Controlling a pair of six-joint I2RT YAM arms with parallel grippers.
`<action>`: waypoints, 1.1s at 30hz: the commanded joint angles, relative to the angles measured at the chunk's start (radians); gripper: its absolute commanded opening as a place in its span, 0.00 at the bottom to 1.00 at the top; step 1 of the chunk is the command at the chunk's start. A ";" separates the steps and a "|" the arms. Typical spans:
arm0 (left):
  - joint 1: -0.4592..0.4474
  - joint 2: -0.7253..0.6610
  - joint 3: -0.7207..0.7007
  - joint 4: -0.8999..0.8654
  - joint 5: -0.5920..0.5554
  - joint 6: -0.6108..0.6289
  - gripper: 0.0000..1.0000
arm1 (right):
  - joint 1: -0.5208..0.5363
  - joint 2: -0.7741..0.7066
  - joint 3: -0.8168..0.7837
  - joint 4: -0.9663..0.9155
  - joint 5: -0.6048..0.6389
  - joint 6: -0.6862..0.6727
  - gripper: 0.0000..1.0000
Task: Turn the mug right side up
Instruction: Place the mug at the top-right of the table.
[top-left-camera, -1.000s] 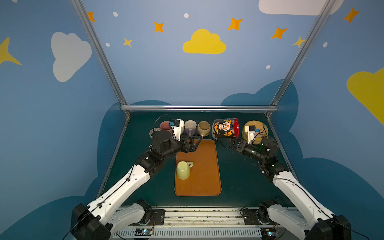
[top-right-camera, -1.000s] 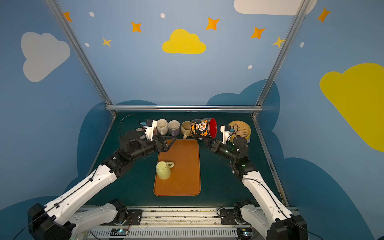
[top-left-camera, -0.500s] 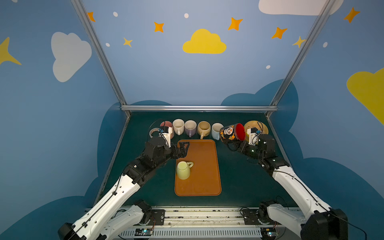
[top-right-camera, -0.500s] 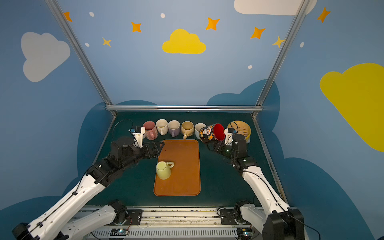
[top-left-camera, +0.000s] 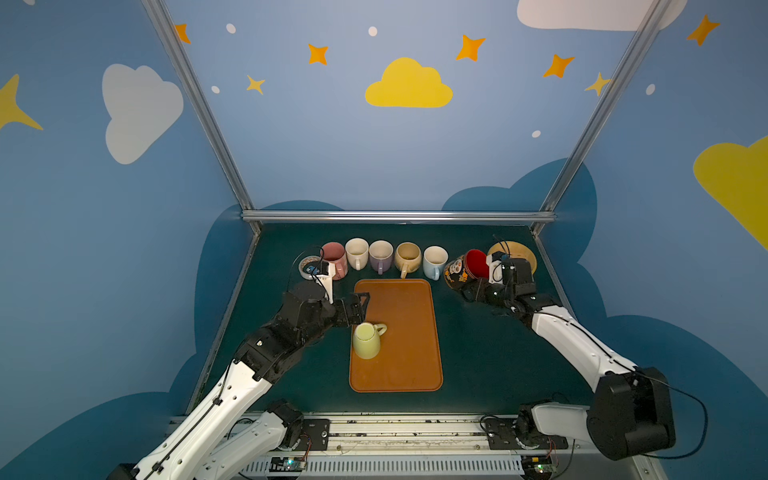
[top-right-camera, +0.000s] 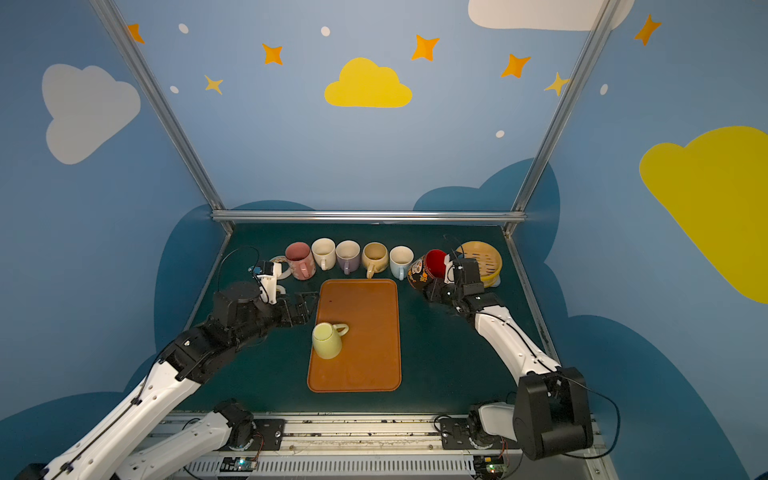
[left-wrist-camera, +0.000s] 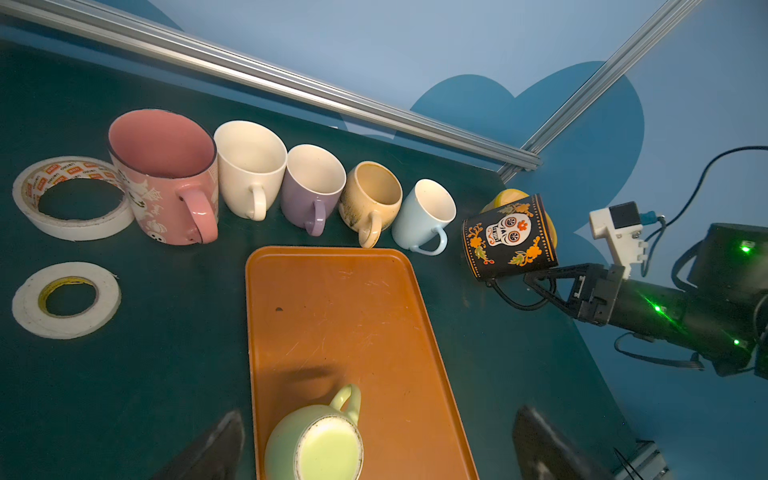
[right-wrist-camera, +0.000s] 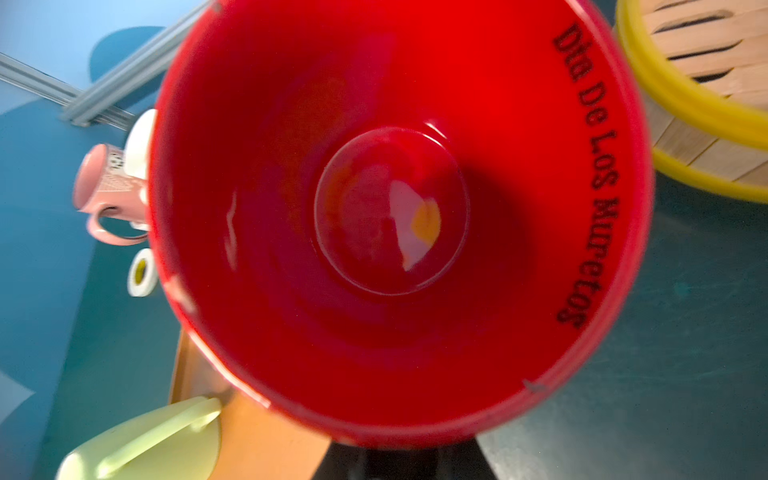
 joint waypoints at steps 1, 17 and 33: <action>0.006 -0.027 -0.021 -0.031 -0.011 0.020 1.00 | 0.001 0.016 0.090 0.106 0.045 -0.068 0.00; 0.006 -0.035 -0.062 -0.053 0.032 0.061 1.00 | 0.015 0.242 0.228 0.105 0.182 -0.184 0.00; 0.006 -0.011 -0.059 -0.050 0.027 0.093 1.00 | 0.037 0.427 0.374 0.079 0.260 -0.302 0.00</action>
